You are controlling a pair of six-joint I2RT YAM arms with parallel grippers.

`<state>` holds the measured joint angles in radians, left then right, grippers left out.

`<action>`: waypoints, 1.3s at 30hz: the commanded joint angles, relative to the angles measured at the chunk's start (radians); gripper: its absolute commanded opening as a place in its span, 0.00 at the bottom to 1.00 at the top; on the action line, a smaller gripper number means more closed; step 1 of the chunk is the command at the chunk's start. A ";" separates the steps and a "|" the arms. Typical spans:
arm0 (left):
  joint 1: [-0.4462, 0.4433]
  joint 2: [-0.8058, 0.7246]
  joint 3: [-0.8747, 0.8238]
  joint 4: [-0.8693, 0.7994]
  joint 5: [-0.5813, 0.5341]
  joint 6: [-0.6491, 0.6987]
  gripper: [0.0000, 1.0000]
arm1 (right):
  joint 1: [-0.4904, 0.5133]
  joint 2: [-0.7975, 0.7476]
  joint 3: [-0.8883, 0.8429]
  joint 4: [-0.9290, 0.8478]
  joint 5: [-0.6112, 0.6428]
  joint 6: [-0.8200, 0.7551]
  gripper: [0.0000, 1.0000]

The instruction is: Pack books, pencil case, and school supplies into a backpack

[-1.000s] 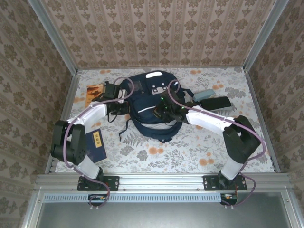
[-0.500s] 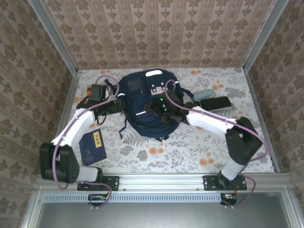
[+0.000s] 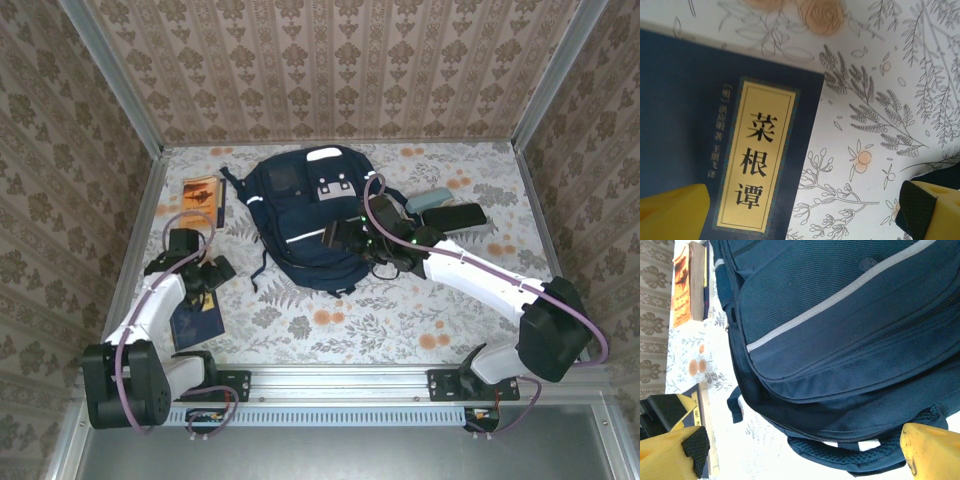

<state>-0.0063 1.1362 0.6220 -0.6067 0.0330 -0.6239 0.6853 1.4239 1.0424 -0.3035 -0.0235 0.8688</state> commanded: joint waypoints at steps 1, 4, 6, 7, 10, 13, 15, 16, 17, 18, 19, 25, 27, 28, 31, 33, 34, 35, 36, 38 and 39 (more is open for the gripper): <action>0.005 0.028 -0.031 0.072 0.066 -0.073 1.00 | 0.000 -0.022 -0.021 -0.017 -0.017 -0.022 1.00; 0.003 0.045 -0.068 0.126 0.117 -0.104 1.00 | 0.000 -0.026 -0.037 -0.010 -0.020 -0.010 1.00; 0.000 0.041 -0.100 0.178 0.158 -0.132 1.00 | 0.000 -0.026 -0.041 -0.012 -0.021 -0.003 1.00; -0.004 0.037 -0.114 0.196 0.175 -0.148 1.00 | 0.000 -0.026 -0.045 -0.013 -0.021 0.002 1.00; -0.034 0.028 -0.139 0.240 0.207 -0.196 1.00 | 0.000 -0.026 -0.047 -0.007 -0.027 0.010 1.00; -0.093 0.030 -0.147 0.286 0.239 -0.258 1.00 | 0.002 -0.026 -0.039 -0.007 -0.021 0.018 0.99; -0.137 0.038 -0.153 0.341 0.274 -0.300 1.00 | 0.007 -0.020 -0.028 -0.018 -0.008 0.026 0.99; -0.156 0.047 -0.149 0.357 0.287 -0.314 1.00 | 0.010 -0.012 -0.021 -0.020 -0.004 0.027 0.98; -0.170 0.056 -0.141 0.364 0.303 -0.315 0.99 | 0.014 -0.004 -0.014 -0.026 0.000 0.028 0.97; -0.178 0.061 -0.130 0.363 0.310 -0.309 0.99 | 0.018 0.004 -0.004 -0.031 0.000 0.028 0.96; -0.185 0.066 -0.115 0.357 0.320 -0.296 0.98 | 0.025 0.015 0.008 -0.037 0.002 0.025 0.94; -0.156 0.039 0.034 0.150 0.283 -0.137 0.96 | 0.115 0.108 0.117 -0.079 0.023 -0.039 0.80; -0.123 0.026 0.069 0.067 0.233 -0.077 0.96 | 0.161 0.158 0.176 -0.100 0.033 -0.069 0.76; -0.097 0.022 0.081 0.027 0.210 -0.051 0.96 | 0.188 0.189 0.209 -0.110 0.039 -0.085 0.75; -0.018 0.020 0.089 -0.040 0.163 0.008 0.96 | 0.262 0.291 0.312 -0.148 0.057 -0.110 0.71; 0.025 0.023 0.077 -0.055 0.130 0.028 0.96 | 0.299 0.361 0.374 -0.163 0.049 -0.116 0.67; 0.048 0.026 0.067 -0.057 0.125 0.036 0.97 | 0.314 0.399 0.406 -0.166 0.037 -0.114 0.65; 0.070 0.029 0.056 -0.053 0.126 0.043 0.97 | 0.326 0.430 0.432 -0.169 0.022 -0.111 0.62; 0.084 0.034 0.046 -0.047 0.128 0.048 0.97 | 0.334 0.461 0.454 -0.170 0.007 -0.104 0.60; 0.106 0.046 0.029 -0.034 0.137 0.055 0.97 | 0.345 0.504 0.478 -0.158 -0.017 -0.088 0.57; 0.110 0.052 0.023 -0.027 0.143 0.058 0.96 | 0.346 0.516 0.482 -0.151 -0.025 -0.082 0.57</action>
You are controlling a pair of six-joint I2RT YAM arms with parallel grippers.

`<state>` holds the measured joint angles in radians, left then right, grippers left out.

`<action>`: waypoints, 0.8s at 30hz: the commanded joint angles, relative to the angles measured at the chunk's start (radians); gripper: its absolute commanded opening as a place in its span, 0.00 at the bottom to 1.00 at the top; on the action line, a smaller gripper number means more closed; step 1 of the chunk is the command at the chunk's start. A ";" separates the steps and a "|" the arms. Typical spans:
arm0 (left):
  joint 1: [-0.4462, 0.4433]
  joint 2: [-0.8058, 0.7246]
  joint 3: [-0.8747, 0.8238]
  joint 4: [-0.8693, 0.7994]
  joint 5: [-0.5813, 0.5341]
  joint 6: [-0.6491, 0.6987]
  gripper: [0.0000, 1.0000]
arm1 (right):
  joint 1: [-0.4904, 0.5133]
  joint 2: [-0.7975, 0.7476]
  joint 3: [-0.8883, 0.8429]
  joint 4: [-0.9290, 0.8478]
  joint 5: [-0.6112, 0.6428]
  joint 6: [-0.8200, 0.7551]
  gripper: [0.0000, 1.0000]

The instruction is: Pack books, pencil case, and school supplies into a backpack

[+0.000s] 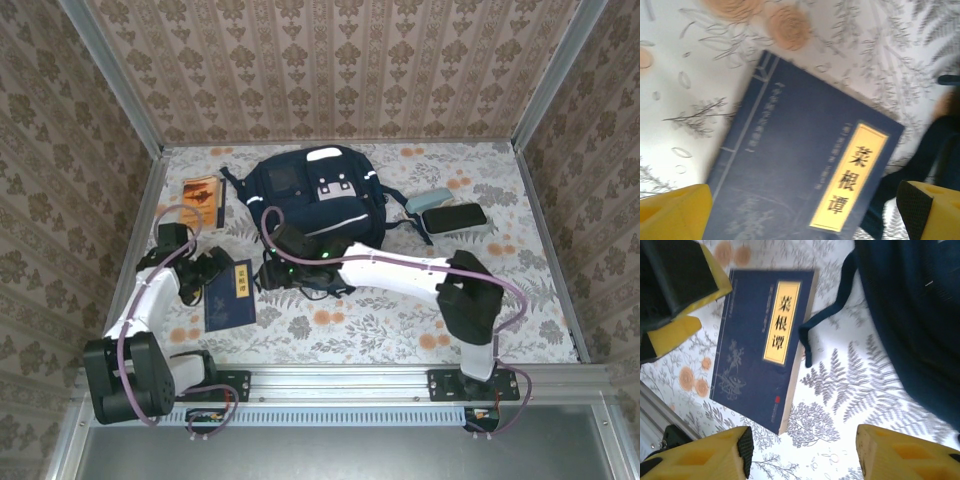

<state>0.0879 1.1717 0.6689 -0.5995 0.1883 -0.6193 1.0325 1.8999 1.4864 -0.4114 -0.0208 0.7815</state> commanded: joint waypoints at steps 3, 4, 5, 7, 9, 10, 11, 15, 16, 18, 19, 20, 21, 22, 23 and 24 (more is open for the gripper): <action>0.018 0.041 -0.038 -0.014 -0.003 0.041 0.90 | -0.002 0.069 0.043 -0.021 -0.044 0.011 0.53; 0.018 0.052 -0.043 -0.004 -0.001 0.035 0.86 | -0.002 0.079 0.049 -0.021 -0.050 0.008 0.51; 0.017 0.066 -0.046 -0.001 -0.004 0.032 0.83 | -0.003 0.092 0.056 -0.025 -0.056 0.005 0.49; 0.017 0.095 -0.050 0.000 -0.008 0.030 0.81 | -0.004 0.109 0.066 -0.036 -0.062 0.010 0.46; 0.014 0.109 -0.064 0.017 -0.009 0.025 0.77 | -0.005 0.122 0.065 -0.035 -0.069 0.012 0.43; 0.012 0.116 -0.070 0.026 -0.006 0.021 0.75 | -0.005 0.126 0.062 -0.034 -0.071 0.013 0.43; 0.006 0.119 -0.076 0.034 0.002 0.016 0.72 | -0.005 0.128 0.061 -0.034 -0.073 0.014 0.43; -0.051 0.115 -0.089 0.054 0.011 -0.013 0.62 | -0.006 0.138 0.057 -0.040 -0.069 0.010 0.42; -0.076 0.107 -0.092 0.055 0.009 -0.023 0.59 | -0.006 0.141 0.060 -0.042 -0.067 0.009 0.41; -0.114 0.101 -0.097 0.045 -0.002 -0.040 0.57 | -0.007 0.150 0.064 -0.050 -0.062 0.002 0.40; -0.133 0.096 -0.105 0.045 0.000 -0.054 0.57 | -0.006 0.155 0.067 -0.055 -0.058 0.000 0.40; -0.150 0.089 -0.114 0.049 0.007 -0.068 0.56 | -0.006 0.161 0.069 -0.061 -0.052 -0.001 0.39; -0.166 0.082 -0.120 0.052 0.011 -0.083 0.56 | -0.006 0.165 0.069 -0.065 -0.049 -0.001 0.39; -0.185 0.072 -0.127 0.053 0.012 -0.098 0.56 | -0.006 0.169 0.071 -0.067 -0.048 -0.001 0.39; -0.202 0.064 -0.129 0.051 0.011 -0.107 0.56 | -0.006 0.175 0.073 -0.068 -0.050 -0.001 0.39; -0.214 0.057 -0.129 0.047 0.010 -0.111 0.56 | -0.007 0.181 0.072 -0.070 -0.051 0.000 0.39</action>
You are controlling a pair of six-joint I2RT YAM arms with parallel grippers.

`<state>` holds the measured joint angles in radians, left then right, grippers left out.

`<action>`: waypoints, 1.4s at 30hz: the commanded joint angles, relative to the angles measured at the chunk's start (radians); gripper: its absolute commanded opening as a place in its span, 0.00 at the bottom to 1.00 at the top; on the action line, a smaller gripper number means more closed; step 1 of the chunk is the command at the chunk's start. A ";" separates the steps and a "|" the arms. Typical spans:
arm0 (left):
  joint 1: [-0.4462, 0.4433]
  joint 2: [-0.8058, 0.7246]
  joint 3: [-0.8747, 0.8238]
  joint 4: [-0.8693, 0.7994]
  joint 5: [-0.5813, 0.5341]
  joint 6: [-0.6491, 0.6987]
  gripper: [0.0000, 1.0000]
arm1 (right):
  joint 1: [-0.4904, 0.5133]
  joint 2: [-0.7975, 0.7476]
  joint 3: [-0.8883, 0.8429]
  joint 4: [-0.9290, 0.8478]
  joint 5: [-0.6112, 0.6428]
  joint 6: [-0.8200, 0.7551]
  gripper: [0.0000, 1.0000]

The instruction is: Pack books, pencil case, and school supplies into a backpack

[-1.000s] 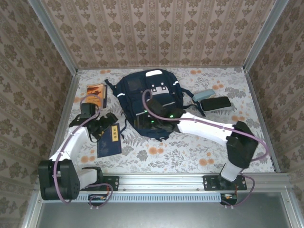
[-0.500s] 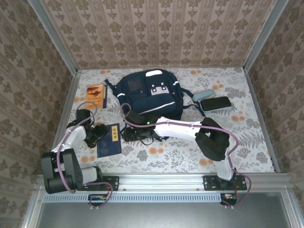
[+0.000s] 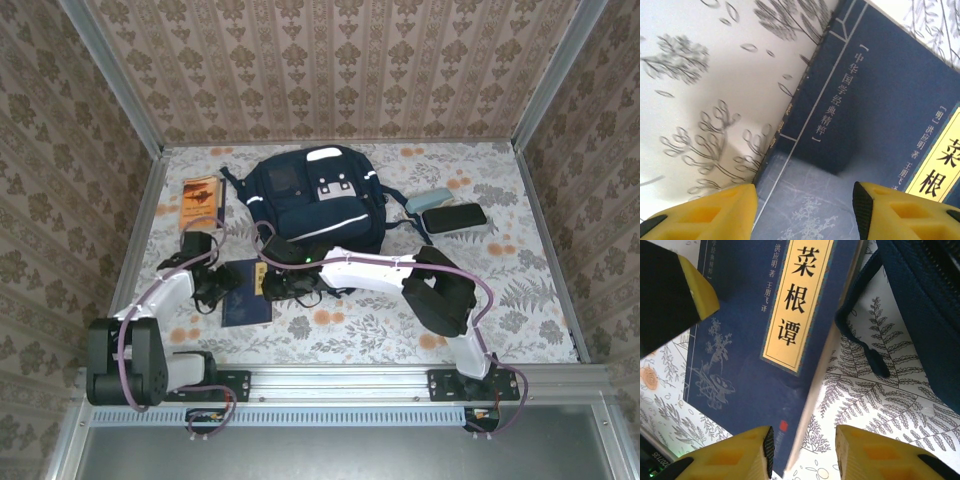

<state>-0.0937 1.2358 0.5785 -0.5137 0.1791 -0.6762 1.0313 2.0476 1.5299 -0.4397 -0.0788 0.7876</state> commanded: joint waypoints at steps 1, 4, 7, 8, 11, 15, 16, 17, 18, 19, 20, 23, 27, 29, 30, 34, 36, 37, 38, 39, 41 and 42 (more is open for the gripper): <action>-0.039 -0.011 -0.037 -0.047 0.016 -0.055 0.56 | -0.005 0.042 0.030 -0.043 0.004 -0.006 0.39; -0.042 -0.020 -0.033 -0.067 0.021 -0.048 0.62 | -0.005 0.062 0.041 -0.048 -0.004 -0.004 0.39; -0.042 -0.027 -0.033 -0.083 0.017 -0.046 0.68 | -0.007 0.083 0.057 -0.057 -0.003 -0.002 0.38; -0.043 -0.031 -0.033 -0.088 0.012 -0.047 0.69 | -0.008 0.092 0.060 -0.057 -0.001 0.001 0.37; -0.042 -0.038 -0.034 -0.096 0.004 -0.046 0.70 | -0.014 0.114 0.069 -0.057 -0.006 0.008 0.34; -0.043 -0.038 -0.035 -0.113 -0.020 -0.040 0.73 | -0.020 0.139 0.073 -0.078 0.000 0.019 0.29; -0.043 -0.039 -0.038 -0.115 -0.026 -0.039 0.74 | -0.021 0.144 0.072 -0.084 0.006 0.022 0.29; -0.042 -0.039 -0.040 -0.117 -0.029 -0.038 0.75 | -0.023 0.149 0.069 -0.088 0.007 0.023 0.28; -0.042 -0.039 -0.043 -0.117 -0.030 -0.039 0.75 | -0.024 0.152 0.069 -0.092 0.011 0.024 0.28; -0.043 -0.041 -0.045 -0.114 -0.027 -0.036 0.76 | -0.026 0.156 0.068 -0.093 0.013 0.028 0.28; -0.043 -0.043 -0.046 -0.112 -0.024 -0.037 0.77 | -0.027 0.160 0.068 -0.091 0.015 0.030 0.28; -0.043 -0.058 -0.040 -0.133 -0.045 -0.034 0.80 | -0.030 0.170 0.069 -0.128 0.029 0.037 0.27; -0.043 -0.103 -0.031 -0.180 -0.131 -0.032 0.83 | -0.033 0.175 0.069 -0.142 0.043 0.049 0.27; -0.043 -0.124 -0.039 -0.175 -0.139 -0.034 0.83 | -0.036 0.175 0.070 -0.145 0.043 0.051 0.26; -0.042 -0.125 -0.044 -0.168 -0.131 -0.034 0.83 | -0.037 0.175 0.069 -0.145 0.043 0.053 0.26; -0.042 -0.098 -0.060 -0.098 -0.019 -0.022 0.75 | -0.042 0.177 0.067 -0.138 0.028 0.051 0.25; -0.041 -0.081 -0.066 -0.068 0.029 -0.024 0.72 | -0.042 0.178 0.068 -0.136 0.021 0.053 0.25; -0.042 -0.073 -0.065 -0.061 0.042 -0.026 0.71 | -0.042 0.179 0.067 -0.136 0.016 0.053 0.25; -0.042 -0.065 -0.063 -0.058 0.052 -0.025 0.70 | -0.042 0.179 0.066 -0.132 0.013 0.054 0.24; -0.042 -0.061 -0.062 -0.056 0.058 -0.024 0.69 | -0.043 0.180 0.064 -0.130 0.008 0.054 0.23; -0.042 -0.058 -0.059 -0.050 0.089 -0.021 0.65 | -0.044 0.180 0.059 -0.119 -0.002 0.053 0.22; -0.041 -0.060 -0.058 -0.044 0.108 -0.021 0.64 | -0.045 0.180 0.058 -0.113 -0.007 0.054 0.22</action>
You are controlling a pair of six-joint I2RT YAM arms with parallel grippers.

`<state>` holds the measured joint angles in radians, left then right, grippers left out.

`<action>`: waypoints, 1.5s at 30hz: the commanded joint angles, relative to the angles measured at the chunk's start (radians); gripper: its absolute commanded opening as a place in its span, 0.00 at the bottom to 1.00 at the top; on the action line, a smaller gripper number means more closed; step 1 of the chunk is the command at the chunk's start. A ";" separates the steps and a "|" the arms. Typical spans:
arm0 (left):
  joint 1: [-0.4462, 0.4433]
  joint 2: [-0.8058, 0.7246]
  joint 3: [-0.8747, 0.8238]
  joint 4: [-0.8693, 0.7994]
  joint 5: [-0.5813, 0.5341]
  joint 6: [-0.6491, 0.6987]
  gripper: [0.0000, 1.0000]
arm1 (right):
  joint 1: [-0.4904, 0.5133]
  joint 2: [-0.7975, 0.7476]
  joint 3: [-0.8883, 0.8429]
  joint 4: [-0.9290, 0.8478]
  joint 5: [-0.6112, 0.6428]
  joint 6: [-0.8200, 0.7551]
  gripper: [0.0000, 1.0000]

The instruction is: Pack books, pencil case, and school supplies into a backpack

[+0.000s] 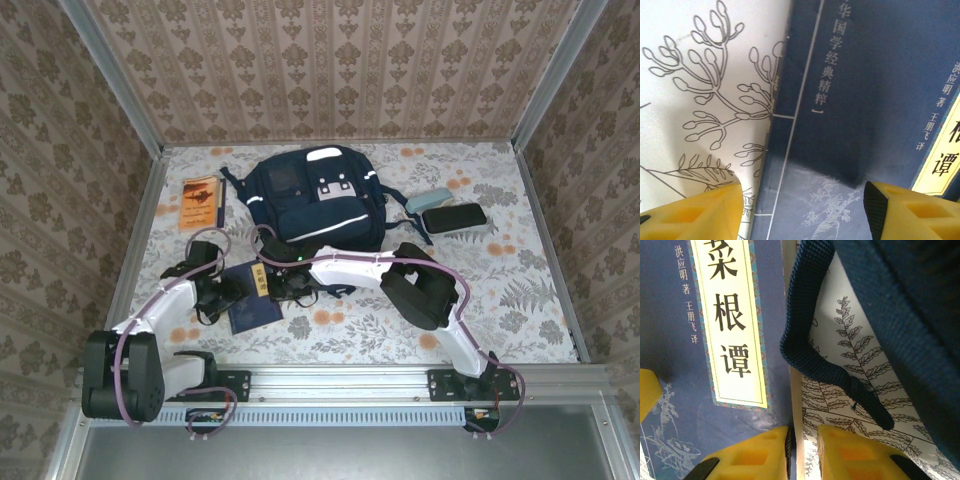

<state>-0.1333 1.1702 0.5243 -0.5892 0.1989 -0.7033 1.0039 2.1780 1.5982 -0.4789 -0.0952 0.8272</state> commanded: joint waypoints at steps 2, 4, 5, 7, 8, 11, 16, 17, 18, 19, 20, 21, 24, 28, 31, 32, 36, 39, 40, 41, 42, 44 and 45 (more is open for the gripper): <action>-0.002 -0.002 -0.001 0.046 0.145 0.007 0.60 | -0.019 0.050 -0.017 -0.063 -0.008 0.013 0.21; 0.001 -0.015 0.004 0.063 0.205 0.009 0.57 | -0.022 0.052 -0.020 -0.063 -0.022 0.015 0.21; 0.004 -0.024 0.006 0.074 0.240 0.009 0.56 | -0.024 0.054 -0.021 -0.064 -0.027 0.016 0.20; 0.011 -0.046 0.016 0.081 0.303 0.003 0.56 | -0.028 0.057 -0.024 -0.032 -0.037 0.021 0.20; 0.015 -0.063 0.024 0.084 0.334 0.001 0.55 | -0.029 0.057 -0.029 -0.024 -0.045 0.025 0.20; 0.014 -0.117 0.056 0.087 0.387 -0.009 0.56 | -0.031 0.057 -0.052 0.005 -0.073 0.044 0.21; 0.018 -0.164 0.054 0.125 0.438 -0.057 0.58 | -0.039 0.056 -0.080 0.045 -0.104 0.066 0.22; 0.018 -0.162 0.048 0.133 0.438 -0.066 0.58 | -0.040 0.056 -0.083 0.046 -0.105 0.067 0.23; 0.020 -0.158 0.044 0.138 0.438 -0.072 0.58 | -0.041 0.055 -0.083 0.046 -0.105 0.067 0.23; 0.022 -0.150 0.034 0.144 0.438 -0.078 0.57 | -0.042 0.054 -0.085 0.047 -0.106 0.067 0.23; 0.025 -0.140 0.026 0.154 0.461 -0.084 0.57 | -0.044 0.052 -0.086 0.048 -0.105 0.065 0.23; 0.026 -0.130 0.018 0.164 0.473 -0.090 0.56 | -0.044 0.052 -0.088 0.048 -0.106 0.065 0.23; 0.034 -0.109 0.010 0.164 0.460 -0.088 0.50 | -0.047 0.049 -0.092 0.048 -0.106 0.066 0.23; 0.057 -0.113 0.016 0.122 0.398 -0.069 0.39 | -0.048 0.045 -0.094 0.046 -0.099 0.065 0.24; 0.077 -0.121 0.026 0.080 0.374 -0.042 0.31 | -0.050 0.032 -0.094 0.041 -0.095 0.060 0.25; 0.083 -0.126 0.031 0.062 0.365 -0.032 0.26 | -0.052 0.023 -0.095 0.037 -0.094 0.057 0.26; 0.092 -0.169 0.077 -0.040 0.283 0.016 0.12 | -0.057 -0.050 -0.098 0.025 -0.070 0.016 0.30; 0.093 -0.242 0.139 -0.119 0.217 0.050 0.07 | -0.060 -0.170 -0.148 0.054 -0.022 -0.022 0.38; 0.095 -0.261 0.164 -0.142 0.206 0.059 0.07 | -0.063 -0.212 -0.164 0.069 -0.017 -0.033 0.42; 0.095 -0.274 0.188 -0.160 0.198 0.065 0.07 | -0.066 -0.251 -0.178 0.077 -0.015 -0.041 0.45; 0.095 -0.285 0.207 -0.176 0.194 0.067 0.07 | -0.069 -0.281 -0.188 0.080 -0.013 -0.047 0.48; 0.089 -0.306 0.250 -0.183 0.197 0.059 0.06 | -0.078 -0.347 -0.212 0.088 -0.012 -0.053 0.58; 0.087 -0.314 0.262 -0.176 0.202 0.047 0.06 | -0.082 -0.377 -0.228 0.096 -0.011 -0.051 0.62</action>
<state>-0.0448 0.8860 0.7280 -0.7197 0.4210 -0.6765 0.9371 1.9053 1.3968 -0.3916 -0.1387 0.8051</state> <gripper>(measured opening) 0.123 0.601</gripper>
